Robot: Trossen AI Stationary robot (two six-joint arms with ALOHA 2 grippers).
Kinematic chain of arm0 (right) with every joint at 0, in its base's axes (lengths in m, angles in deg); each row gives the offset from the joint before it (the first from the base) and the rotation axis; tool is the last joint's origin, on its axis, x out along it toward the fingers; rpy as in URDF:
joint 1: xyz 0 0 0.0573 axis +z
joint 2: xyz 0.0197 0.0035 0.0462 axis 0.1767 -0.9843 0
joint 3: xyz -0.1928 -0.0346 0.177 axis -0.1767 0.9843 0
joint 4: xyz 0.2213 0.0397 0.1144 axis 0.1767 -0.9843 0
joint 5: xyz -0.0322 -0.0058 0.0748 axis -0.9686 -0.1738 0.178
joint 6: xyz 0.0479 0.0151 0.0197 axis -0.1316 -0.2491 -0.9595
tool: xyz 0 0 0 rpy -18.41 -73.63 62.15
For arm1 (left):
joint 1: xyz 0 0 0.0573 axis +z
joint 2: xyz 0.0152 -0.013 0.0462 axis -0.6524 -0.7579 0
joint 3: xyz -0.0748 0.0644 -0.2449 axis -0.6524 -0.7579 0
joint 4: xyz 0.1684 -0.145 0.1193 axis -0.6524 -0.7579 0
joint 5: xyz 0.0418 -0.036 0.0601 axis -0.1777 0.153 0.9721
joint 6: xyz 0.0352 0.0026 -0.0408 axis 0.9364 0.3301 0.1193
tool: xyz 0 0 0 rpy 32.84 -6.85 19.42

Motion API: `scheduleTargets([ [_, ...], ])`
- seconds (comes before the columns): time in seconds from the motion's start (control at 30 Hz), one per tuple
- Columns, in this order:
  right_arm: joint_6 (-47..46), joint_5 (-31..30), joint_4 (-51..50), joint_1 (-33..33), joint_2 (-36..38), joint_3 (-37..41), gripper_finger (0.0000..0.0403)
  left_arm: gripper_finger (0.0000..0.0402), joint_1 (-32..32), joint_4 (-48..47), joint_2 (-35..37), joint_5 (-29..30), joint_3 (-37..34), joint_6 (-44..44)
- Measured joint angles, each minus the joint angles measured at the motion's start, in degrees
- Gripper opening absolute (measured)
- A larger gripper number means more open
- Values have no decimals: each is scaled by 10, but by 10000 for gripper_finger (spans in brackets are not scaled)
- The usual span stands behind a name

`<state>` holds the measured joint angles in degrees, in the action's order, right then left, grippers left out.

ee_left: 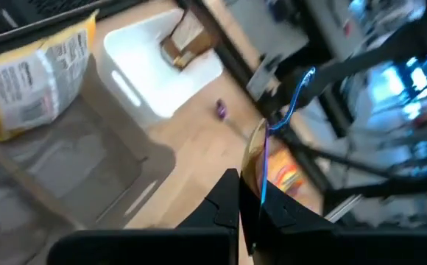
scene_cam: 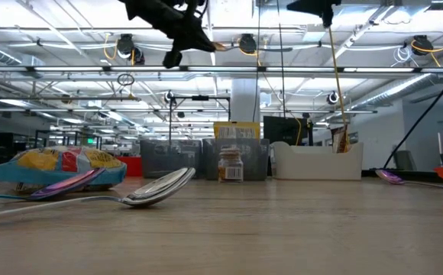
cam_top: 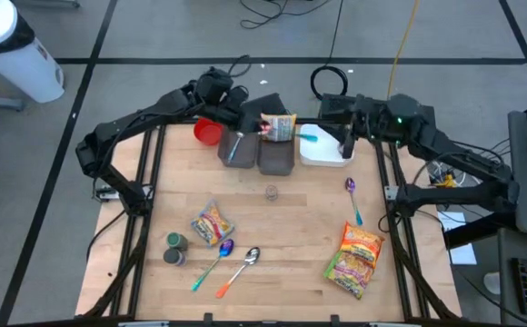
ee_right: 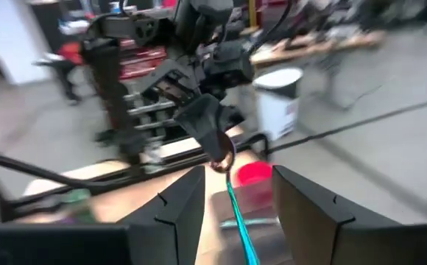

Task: Pick & Place Food Item
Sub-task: Put the top left purple and blue spoon into the left black bin

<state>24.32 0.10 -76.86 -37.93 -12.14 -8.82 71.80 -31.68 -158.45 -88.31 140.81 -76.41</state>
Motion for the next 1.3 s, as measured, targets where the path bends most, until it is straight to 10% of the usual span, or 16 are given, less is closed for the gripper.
scheduleTargets([
  [0.2, -110, 197, 3, -88, -69, 0, 150, 6, -36, -73, 1, 62, 44, 83],
  [0.63, -265, 337, 234, -99, -191, -1, 151, 6, -51, -331, -2, 115, 192, 173],
  [1.3, -270, 333, 268, -9, -295, 0, 134, 6, -117, -360, -95, 90, 205, 174],
])
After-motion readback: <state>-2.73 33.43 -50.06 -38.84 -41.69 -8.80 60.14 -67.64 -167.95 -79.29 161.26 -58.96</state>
